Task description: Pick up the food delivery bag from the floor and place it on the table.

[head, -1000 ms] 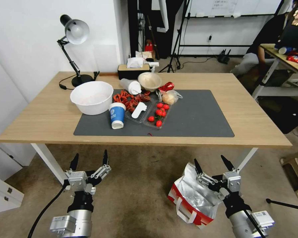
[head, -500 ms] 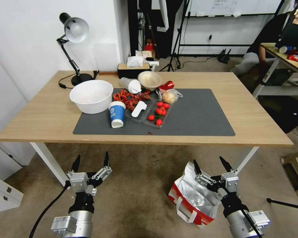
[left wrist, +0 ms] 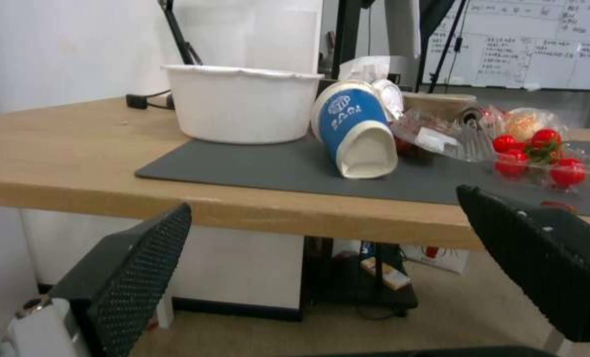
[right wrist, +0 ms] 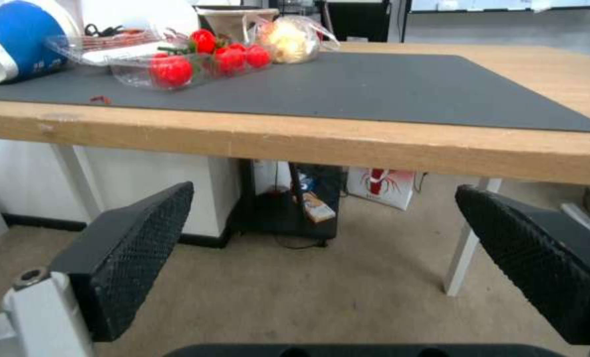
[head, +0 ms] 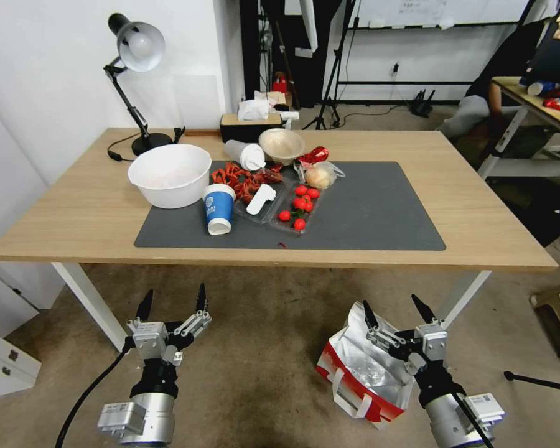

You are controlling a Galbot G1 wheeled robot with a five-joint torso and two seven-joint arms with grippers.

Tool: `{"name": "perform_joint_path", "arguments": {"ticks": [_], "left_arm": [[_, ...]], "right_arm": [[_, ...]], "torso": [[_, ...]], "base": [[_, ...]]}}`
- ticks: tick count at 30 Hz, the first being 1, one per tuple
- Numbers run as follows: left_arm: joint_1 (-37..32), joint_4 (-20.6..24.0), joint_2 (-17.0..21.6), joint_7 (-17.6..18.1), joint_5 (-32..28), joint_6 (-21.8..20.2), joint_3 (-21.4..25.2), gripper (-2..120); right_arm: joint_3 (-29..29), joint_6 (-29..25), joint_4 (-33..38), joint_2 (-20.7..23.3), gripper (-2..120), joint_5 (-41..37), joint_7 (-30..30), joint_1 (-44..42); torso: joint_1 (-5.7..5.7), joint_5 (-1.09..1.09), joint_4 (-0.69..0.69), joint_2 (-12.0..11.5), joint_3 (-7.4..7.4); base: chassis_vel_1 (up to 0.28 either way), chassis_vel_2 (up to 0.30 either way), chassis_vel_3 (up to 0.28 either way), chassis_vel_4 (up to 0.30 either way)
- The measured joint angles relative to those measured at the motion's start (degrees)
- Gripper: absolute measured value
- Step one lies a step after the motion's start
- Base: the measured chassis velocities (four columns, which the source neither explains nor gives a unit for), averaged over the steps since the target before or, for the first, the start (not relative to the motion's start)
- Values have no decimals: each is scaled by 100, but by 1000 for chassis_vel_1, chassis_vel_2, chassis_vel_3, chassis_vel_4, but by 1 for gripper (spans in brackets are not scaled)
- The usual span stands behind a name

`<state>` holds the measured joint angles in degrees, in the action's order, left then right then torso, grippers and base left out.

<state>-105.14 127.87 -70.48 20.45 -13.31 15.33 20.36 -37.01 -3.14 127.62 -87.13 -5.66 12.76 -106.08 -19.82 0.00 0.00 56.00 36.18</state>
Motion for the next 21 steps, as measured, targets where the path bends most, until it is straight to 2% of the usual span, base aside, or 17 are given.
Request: {"name": "perform_joint_path", "arguments": {"ticks": [21], "left_arm": [[23, -67, -26, -1, -72, 3, -9, 100]], "right_arm": [[-14, 43, -10, 27, 100, -2, 34, 34]], "torso": [[254, 0, 0, -581, -326]], "base": [[0, 0, 0, 0]]}}
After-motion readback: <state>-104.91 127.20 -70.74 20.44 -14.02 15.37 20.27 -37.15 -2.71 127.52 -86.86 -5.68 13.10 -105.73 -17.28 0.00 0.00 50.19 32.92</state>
